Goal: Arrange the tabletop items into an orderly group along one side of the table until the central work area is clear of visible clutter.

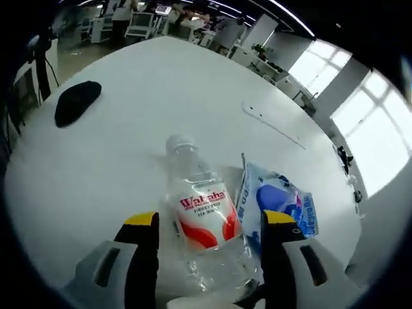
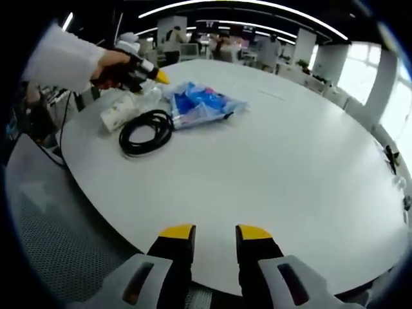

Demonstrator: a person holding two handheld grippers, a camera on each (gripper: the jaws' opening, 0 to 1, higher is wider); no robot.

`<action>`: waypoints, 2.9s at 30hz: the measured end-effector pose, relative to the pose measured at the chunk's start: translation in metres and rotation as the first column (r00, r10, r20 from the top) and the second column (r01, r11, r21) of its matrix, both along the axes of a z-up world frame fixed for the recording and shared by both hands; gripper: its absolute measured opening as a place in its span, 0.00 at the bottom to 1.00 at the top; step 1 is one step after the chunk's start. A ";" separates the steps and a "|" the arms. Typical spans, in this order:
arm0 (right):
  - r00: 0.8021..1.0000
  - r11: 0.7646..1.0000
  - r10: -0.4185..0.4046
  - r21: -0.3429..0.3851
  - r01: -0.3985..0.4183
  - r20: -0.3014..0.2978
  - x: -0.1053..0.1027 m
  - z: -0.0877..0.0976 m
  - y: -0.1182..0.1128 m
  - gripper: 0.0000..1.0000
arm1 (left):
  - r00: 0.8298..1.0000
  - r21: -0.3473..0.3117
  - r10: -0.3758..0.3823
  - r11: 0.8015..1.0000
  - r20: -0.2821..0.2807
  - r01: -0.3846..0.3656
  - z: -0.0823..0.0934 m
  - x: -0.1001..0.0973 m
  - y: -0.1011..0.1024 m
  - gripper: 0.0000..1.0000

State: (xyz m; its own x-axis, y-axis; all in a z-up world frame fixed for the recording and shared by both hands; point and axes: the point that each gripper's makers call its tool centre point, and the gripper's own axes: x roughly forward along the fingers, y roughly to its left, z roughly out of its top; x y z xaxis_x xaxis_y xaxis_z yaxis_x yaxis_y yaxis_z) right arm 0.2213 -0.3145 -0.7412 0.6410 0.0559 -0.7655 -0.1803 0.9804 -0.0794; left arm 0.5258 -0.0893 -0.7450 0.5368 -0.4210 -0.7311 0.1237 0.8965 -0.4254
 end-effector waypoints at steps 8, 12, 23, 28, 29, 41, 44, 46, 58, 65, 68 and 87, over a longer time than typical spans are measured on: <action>1.000 1.000 0.006 -0.001 -0.006 -0.005 -0.001 -0.001 0.001 0.21 | 1.000 -0.002 0.005 1.000 0.007 -0.005 0.001 0.002 -0.002 0.59; 1.000 1.000 0.012 -0.002 -0.012 -0.005 -0.001 -0.001 0.001 0.19 | 1.000 0.017 0.013 1.000 0.011 -0.013 0.000 0.000 0.003 0.53; 1.000 1.000 0.023 0.005 -0.022 -0.009 -0.002 -0.002 0.003 0.17 | 0.987 0.023 0.150 0.989 -0.057 -0.149 0.002 0.007 0.009 0.57; 1.000 1.000 0.027 0.010 -0.027 -0.013 -0.002 -0.002 0.005 0.16 | 0.991 0.101 0.112 0.989 -0.073 -0.104 -0.002 0.006 0.006 0.55; 1.000 1.000 0.027 0.015 -0.027 -0.015 -0.003 -0.003 0.005 0.16 | 0.993 0.140 0.085 0.987 -0.076 -0.074 -0.004 0.004 0.008 0.55; 1.000 0.999 0.017 0.027 -0.017 -0.013 -0.003 -0.003 0.004 0.15 | 0.986 0.067 0.146 0.988 -0.075 -0.141 -0.007 0.010 0.010 0.45; 1.000 1.000 0.014 0.028 -0.014 -0.011 -0.002 -0.003 0.004 0.15 | 0.984 0.041 0.167 0.986 -0.068 -0.164 -0.006 0.010 0.012 0.44; 1.000 1.000 0.014 0.027 -0.014 -0.007 -0.002 -0.003 0.004 0.15 | 0.979 0.020 0.188 0.982 -0.074 -0.187 -0.006 0.010 0.015 0.43; 1.000 0.999 0.016 0.033 -0.016 0.002 0.000 -0.001 0.005 0.15 | 0.958 -0.111 0.270 0.954 -0.092 -0.280 0.006 0.001 0.032 0.39; 1.000 0.999 0.019 0.031 -0.019 0.009 0.001 0.001 0.006 0.15 | 0.979 -0.120 0.206 0.972 0.006 -0.204 0.034 0.005 0.027 0.37; 1.000 0.999 0.022 0.031 -0.022 0.013 0.001 0.002 0.006 0.15 | 0.985 -0.108 0.160 0.982 0.060 -0.153 0.046 0.006 0.025 0.36; 0.999 0.999 0.014 0.030 -0.015 0.038 0.003 0.006 0.004 0.16 | 0.945 0.033 -0.052 0.998 0.323 0.044 0.108 0.013 0.023 0.35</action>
State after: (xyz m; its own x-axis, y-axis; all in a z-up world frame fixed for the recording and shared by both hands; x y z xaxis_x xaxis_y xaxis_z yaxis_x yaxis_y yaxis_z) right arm 0.2244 -0.3101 -0.7350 0.6686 0.0885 -0.7383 -0.1922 0.9797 -0.0567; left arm 0.5390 -0.0661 -0.6365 0.7261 -0.4354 -0.5322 0.2938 0.8962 -0.3324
